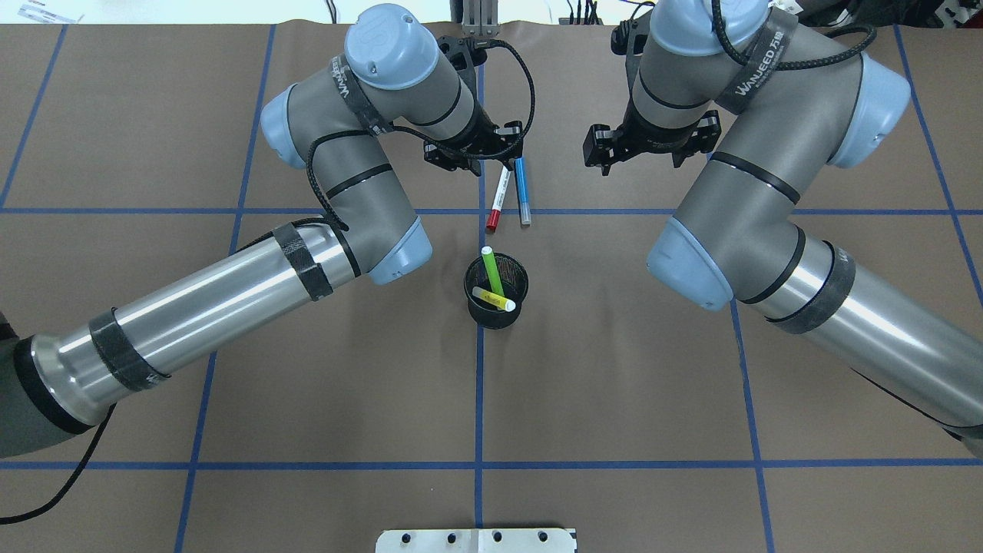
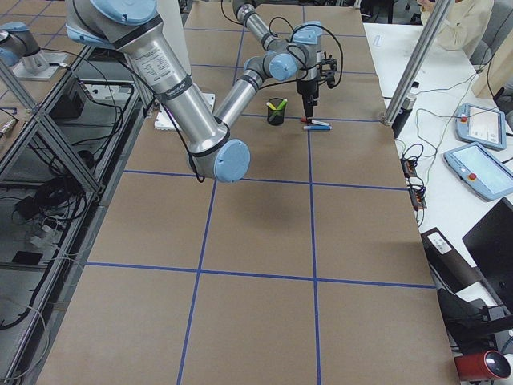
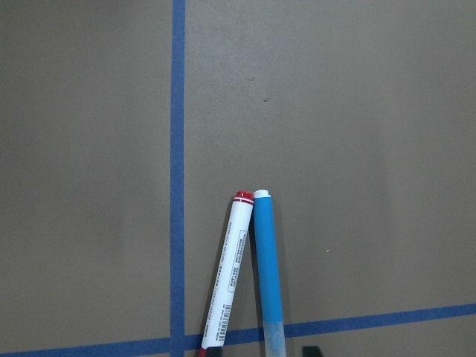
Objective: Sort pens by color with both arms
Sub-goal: 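Place the red-capped marker beside the blue marker and open the left gripper, then withdraw the left gripper while moving the right gripper over the cup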
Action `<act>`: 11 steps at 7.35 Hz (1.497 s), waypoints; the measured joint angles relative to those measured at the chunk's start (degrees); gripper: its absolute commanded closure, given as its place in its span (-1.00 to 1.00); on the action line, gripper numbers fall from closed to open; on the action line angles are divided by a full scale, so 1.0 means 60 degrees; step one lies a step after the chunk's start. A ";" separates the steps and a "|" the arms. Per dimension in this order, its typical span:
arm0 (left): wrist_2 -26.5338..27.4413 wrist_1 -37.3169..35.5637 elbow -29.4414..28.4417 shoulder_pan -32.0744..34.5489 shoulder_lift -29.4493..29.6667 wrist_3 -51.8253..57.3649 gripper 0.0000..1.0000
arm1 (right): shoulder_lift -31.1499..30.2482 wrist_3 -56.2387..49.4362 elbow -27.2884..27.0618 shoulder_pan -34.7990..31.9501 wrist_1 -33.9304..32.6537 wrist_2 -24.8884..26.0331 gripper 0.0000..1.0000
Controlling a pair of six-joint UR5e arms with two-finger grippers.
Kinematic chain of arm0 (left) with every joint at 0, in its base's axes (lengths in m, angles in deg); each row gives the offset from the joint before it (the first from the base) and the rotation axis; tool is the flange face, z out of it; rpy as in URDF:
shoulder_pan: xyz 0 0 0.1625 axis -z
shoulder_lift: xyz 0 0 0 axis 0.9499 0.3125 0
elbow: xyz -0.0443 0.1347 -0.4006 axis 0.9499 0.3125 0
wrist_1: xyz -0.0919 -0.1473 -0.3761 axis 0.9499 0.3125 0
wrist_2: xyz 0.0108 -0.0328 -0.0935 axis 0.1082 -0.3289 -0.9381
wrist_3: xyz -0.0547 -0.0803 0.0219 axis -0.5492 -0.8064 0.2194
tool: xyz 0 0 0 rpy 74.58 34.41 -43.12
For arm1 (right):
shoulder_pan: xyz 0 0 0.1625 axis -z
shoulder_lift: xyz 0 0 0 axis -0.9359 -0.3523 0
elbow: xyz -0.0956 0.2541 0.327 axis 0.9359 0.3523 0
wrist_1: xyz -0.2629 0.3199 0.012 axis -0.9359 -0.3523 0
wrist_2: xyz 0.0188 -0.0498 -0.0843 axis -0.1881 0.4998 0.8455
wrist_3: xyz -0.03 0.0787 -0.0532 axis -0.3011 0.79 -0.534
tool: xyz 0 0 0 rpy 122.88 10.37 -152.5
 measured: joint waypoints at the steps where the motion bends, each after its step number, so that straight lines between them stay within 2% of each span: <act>1: -0.0495 -0.0025 0.0032 0.0309 -0.0032 0.0229 -0.17 | 0.0038 0.0039 0.0009 -0.0002 0.0023 -0.0003 -0.94; 4: -0.2982 -0.0485 0.0062 0.1775 -0.0569 0.2084 -0.18 | 0.0388 0.0776 0.0551 0.0084 0.0517 -0.0059 -0.85; 5: -0.3495 -0.0619 0.0154 0.2053 -0.0837 0.2595 -0.18 | 0.0606 0.0936 0.0778 0.0204 0.0740 -0.0079 -0.84; 8: -0.4384 -0.0704 0.1093 0.2678 -0.2253 0.3974 -0.17 | 0.1132 0.0751 0.0931 0.0765 0.1575 -0.0050 -0.77; 11: -0.4606 -0.0705 0.1642 0.3169 -0.3224 0.4852 -0.17 | 0.1236 0.0069 0.0984 0.1450 0.2480 0.0370 -0.75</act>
